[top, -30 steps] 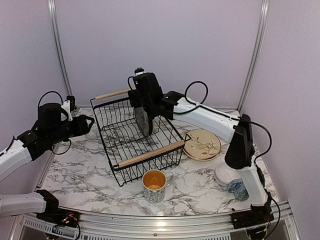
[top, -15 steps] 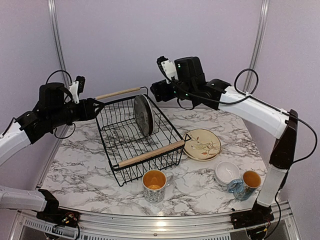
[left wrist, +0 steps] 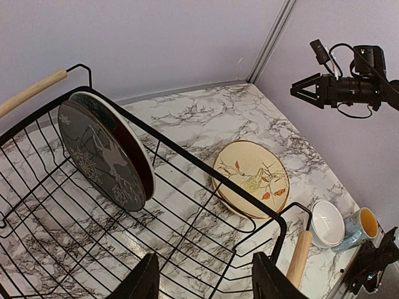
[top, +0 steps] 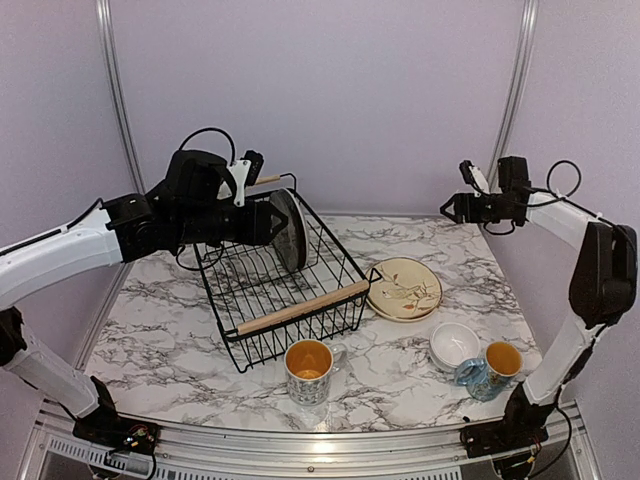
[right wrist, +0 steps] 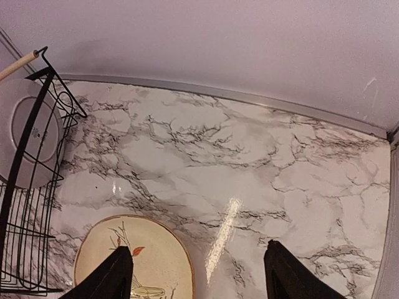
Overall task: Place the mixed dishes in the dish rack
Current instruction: Grab the plate from the plate.
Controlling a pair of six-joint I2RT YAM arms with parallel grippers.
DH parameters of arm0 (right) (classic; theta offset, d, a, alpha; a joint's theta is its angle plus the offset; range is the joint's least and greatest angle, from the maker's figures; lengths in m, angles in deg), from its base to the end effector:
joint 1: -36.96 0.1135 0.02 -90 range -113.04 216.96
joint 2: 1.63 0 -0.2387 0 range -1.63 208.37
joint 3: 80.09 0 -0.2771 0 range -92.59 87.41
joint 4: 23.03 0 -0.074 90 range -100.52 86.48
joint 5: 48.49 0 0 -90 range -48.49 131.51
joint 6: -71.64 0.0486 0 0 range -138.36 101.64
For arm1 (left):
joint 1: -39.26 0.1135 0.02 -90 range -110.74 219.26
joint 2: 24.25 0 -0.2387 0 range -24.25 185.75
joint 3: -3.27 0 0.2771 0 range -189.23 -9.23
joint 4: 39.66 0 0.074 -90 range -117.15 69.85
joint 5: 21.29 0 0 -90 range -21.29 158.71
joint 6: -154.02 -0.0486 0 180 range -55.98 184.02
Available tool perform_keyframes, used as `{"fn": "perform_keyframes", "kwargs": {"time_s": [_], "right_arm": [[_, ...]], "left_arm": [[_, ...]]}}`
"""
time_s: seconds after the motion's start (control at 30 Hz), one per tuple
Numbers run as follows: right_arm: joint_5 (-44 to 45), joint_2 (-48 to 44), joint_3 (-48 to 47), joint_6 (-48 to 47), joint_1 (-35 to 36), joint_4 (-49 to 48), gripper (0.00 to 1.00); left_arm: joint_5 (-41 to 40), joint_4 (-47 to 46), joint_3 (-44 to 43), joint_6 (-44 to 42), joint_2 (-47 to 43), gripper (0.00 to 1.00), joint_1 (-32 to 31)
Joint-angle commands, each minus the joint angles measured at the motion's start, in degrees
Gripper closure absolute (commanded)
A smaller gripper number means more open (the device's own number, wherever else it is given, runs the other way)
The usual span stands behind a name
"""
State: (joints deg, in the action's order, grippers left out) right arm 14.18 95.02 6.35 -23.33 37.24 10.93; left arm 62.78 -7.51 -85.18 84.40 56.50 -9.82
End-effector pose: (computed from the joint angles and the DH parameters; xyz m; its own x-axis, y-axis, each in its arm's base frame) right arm 0.4177 0.0244 0.2651 -0.5681 -0.0797 -0.8191 -0.4216 0.8830 0.2064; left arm 0.2446 -0.2745 0.3356 -0.4944 0.0415 -0.8682 0.5524 0.7862 -0.2769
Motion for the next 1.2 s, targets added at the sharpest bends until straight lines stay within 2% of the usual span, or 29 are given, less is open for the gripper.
{"fn": "perform_keyframes", "kwargs": {"time_s": [0.0, 0.47, 0.57, 0.7, 0.97, 1.17], "right_arm": [[-9.12, 5.18, -0.5, -5.74, -3.4, 7.06, 0.34], [-13.68, 17.55, 0.45, -8.42, -3.42, 10.17, 0.44], [-13.67, 18.62, 0.46, -8.84, -3.12, 10.42, 0.48], [-14.34, 20.03, 0.23, -9.26, -2.61, 11.24, 0.6], [-13.59, 20.59, 0.22, -9.45, -2.0, 11.6, 0.64], [-13.0, 21.11, -0.02, -9.55, -1.27, 11.77, 0.74]], "left_arm": [[-6.39, -0.05, -1.77, 2.7, 2.99, 0.48, -2.21], [-7.45, 2.04, -4.98, 1.68, 7.13, 0.47, -6.02], [-7.48, 1.7, -4.49, 1.7, 7.59, 0.47, -6.03], [-7.1, 1.52, -4.76, 1.44, 8.78, 0.47, -6.03], [-6.35, 1.62, -4.79, 1.34, 9.69, 0.46, -6.03], [-6.29, 1.57, -3.88, 1.35, 9.28, 0.46, -6.03]]}}
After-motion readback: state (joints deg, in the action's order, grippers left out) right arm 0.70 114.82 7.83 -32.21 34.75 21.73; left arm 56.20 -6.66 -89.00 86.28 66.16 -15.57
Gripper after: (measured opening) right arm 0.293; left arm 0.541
